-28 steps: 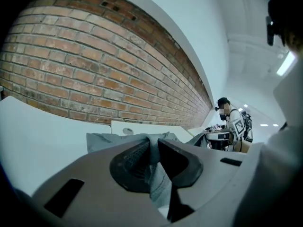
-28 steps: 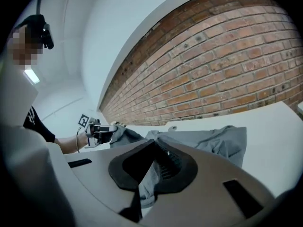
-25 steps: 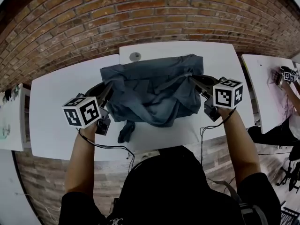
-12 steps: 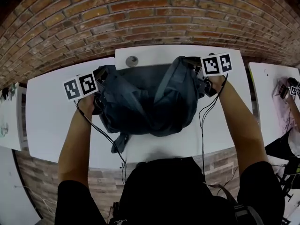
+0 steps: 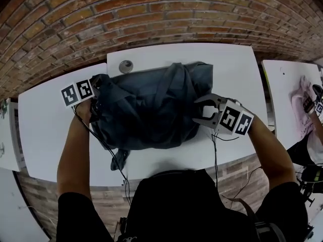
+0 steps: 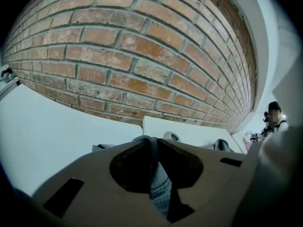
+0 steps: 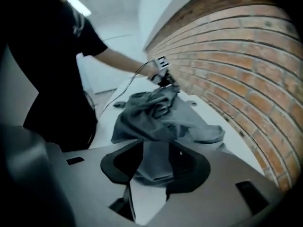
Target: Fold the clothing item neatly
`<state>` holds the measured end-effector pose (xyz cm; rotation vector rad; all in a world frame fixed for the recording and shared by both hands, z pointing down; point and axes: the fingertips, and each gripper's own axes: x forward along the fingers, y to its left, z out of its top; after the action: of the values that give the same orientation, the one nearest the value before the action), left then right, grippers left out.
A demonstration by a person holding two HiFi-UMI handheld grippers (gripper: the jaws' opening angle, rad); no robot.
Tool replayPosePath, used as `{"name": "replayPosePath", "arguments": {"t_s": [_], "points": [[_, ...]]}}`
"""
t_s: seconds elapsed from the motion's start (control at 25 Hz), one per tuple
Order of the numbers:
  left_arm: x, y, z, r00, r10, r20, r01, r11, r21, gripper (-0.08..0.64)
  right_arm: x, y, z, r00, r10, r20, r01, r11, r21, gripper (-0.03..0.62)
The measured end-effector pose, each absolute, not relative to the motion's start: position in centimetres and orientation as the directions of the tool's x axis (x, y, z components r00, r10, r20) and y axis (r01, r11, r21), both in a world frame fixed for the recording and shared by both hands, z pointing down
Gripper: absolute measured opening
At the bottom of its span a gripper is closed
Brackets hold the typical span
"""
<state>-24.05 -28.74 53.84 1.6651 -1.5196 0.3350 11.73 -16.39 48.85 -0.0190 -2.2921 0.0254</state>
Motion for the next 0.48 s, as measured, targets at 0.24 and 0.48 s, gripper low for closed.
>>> {"name": "replayPosePath", "arguments": {"t_s": [0.24,0.48], "points": [[-23.6,-28.7,54.2,0.222,-0.676,0.703,-0.938,0.049,0.343,0.044,10.6,-9.9,52.5,-0.463,0.145,0.874,0.308,0.951,0.005,0.158],[-22.2,-28.6,53.1,0.284,-0.670,0.686,-0.950,-0.097,0.298,0.094,9.5,-8.6,55.1,-0.355,0.108,0.929,0.453,0.889,0.070,0.155]]}}
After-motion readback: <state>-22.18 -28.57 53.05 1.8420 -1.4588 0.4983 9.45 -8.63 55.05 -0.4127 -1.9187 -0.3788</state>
